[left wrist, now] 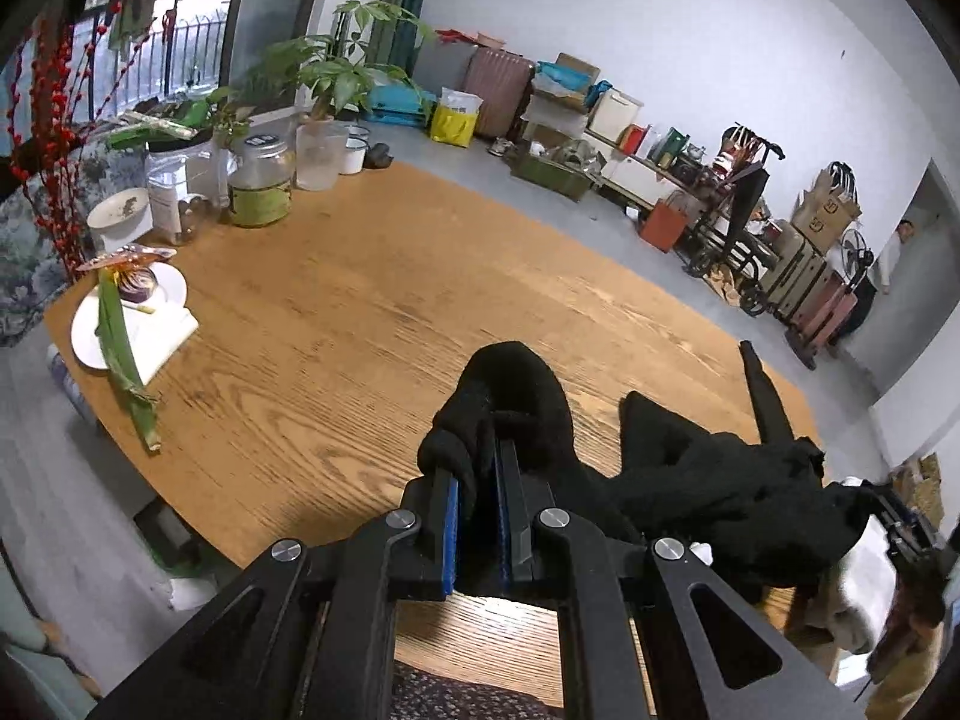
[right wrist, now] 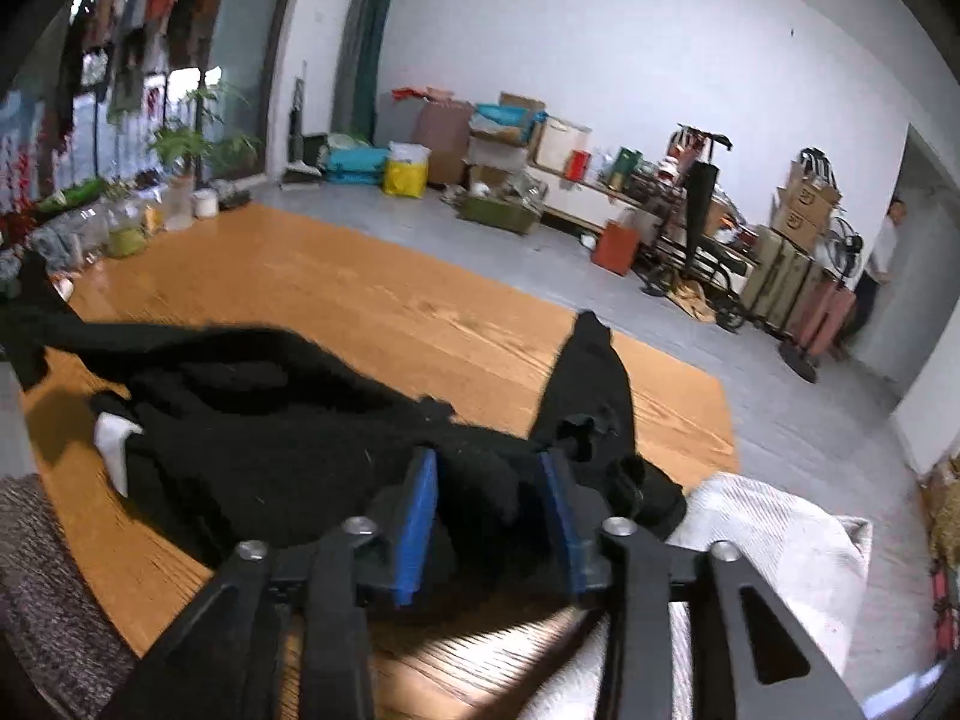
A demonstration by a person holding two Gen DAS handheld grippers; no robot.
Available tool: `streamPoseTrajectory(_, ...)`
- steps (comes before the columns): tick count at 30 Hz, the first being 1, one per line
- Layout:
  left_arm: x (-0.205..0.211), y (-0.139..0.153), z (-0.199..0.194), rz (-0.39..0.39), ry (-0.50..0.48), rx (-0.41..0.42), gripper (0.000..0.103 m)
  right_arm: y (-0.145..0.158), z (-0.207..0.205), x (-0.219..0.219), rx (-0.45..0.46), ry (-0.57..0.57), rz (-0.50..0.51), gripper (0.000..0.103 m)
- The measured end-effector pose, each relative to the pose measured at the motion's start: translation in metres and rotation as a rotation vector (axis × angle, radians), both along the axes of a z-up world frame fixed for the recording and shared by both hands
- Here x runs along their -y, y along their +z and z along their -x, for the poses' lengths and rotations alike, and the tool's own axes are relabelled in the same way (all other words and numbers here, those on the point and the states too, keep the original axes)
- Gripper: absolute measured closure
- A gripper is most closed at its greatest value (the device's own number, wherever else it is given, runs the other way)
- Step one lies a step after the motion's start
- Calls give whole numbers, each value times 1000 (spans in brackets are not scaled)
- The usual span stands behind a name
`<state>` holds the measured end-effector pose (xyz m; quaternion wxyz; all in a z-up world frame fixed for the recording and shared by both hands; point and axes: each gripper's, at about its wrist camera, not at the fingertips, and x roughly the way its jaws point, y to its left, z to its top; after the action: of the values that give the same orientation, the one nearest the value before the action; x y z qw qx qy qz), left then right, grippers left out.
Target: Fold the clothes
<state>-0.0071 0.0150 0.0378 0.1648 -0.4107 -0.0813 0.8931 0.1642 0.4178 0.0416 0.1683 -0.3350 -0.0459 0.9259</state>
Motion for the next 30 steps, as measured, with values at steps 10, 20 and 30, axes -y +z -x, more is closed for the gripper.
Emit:
streamPoseTrajectory(10, 9, -35, 10, 46, 15, 74, 93, -46, 63, 62, 254, 288, -235, 2)
streamPoseTrajectory(20, 22, -10, 42, -42, -12, -28, 92, -41, 100, 47, 289, 172, -156, 94)
streamPoseTrajectory(30, 48, 105, 96, -327, 168, -243, 25, 239, 174, 38, -336, 27, -289, 95)
